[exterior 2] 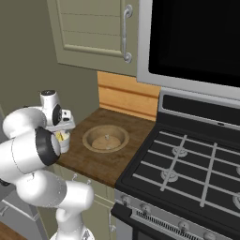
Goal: Grab a lemon wedge from the fridge and one ice cube from the ice bowl, and put them in the glass of lemonade.
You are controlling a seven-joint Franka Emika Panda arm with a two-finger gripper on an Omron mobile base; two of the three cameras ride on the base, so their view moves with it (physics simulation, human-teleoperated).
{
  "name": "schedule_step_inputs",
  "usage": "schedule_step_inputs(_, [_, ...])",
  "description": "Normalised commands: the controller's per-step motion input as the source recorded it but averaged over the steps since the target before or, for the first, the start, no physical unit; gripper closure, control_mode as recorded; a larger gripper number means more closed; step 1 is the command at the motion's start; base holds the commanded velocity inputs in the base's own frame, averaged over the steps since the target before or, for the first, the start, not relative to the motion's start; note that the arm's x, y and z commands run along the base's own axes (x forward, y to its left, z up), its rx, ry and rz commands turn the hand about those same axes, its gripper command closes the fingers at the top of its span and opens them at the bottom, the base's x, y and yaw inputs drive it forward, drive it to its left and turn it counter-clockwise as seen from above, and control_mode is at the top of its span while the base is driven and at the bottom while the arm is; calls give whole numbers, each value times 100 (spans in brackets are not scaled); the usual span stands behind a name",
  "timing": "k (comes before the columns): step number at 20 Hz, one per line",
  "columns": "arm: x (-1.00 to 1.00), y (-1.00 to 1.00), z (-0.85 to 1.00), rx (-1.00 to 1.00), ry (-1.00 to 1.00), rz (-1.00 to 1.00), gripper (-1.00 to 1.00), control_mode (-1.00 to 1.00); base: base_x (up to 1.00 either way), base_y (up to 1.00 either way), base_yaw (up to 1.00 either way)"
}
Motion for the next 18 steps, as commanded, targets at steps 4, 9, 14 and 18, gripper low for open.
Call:
schedule_step_inputs(4, [-37, -6, 35, 0, 0, 0, -100, -100, 0, 0, 0])
schedule_step_inputs(9, [-25, -28, 9, 7, -3, 0, -100, -100, 0, 0, 0])
schedule_step_inputs(14, [-5, -27, 0, 2, -2, 0, -100, -100, 0, 0, 0])
schedule_step_inputs(18, [-9, -32, 0, 3, -3, 0, -100, -100, 0, 0, 0])
